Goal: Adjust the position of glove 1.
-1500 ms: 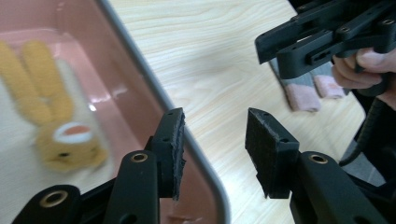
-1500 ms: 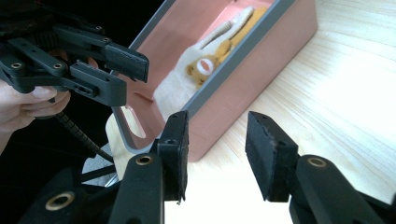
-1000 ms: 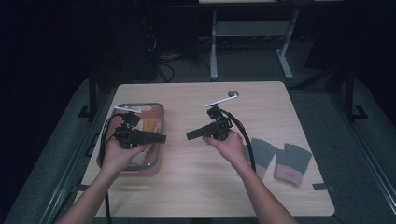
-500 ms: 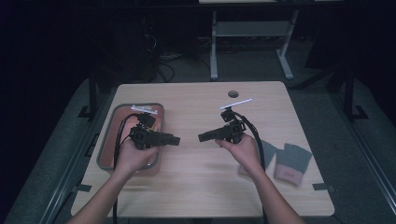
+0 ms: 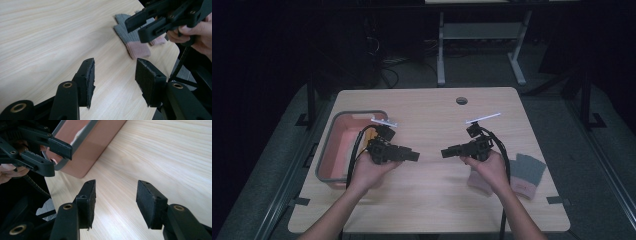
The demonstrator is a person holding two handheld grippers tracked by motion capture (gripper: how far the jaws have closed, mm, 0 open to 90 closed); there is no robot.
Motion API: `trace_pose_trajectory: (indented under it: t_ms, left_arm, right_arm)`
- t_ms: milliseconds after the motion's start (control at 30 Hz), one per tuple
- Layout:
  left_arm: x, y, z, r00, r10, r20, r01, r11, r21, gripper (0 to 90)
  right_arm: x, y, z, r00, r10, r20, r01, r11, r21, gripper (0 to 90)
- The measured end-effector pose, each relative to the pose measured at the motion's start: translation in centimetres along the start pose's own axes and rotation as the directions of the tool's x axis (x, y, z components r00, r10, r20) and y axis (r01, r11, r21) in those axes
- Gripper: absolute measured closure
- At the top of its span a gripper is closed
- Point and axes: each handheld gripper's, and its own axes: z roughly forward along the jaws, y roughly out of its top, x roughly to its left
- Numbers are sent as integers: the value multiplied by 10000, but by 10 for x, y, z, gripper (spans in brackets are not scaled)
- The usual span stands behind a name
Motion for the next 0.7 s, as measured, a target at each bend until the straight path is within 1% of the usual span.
trace_pose_trajectory:
  t_ms: [67,233,467,600,700]
  left_arm:
    - [-2,1,3,10000,49,39,-49,10000,17,498]
    - [-6,3,12,9997,93,220,-93,10000,-13,491]
    - [-17,6,27,9987,211,457,-213,9998,45,481]
    - [-23,7,36,9979,318,557,-328,9993,168,473]
    - [-27,8,42,9974,396,596,-407,9990,185,461]
  right_arm:
    - [-4,-3,-5,9999,-1,152,2,10000,-19,490]
    - [-12,-10,-18,9995,118,286,-115,9999,-103,487]
    - [-18,-21,-27,9981,34,616,-31,10000,-55,465]
    - [-21,-26,-31,9969,35,781,-35,10000,-4,454]
    - [-23,-28,-36,9959,27,905,-20,10000,-75,442]
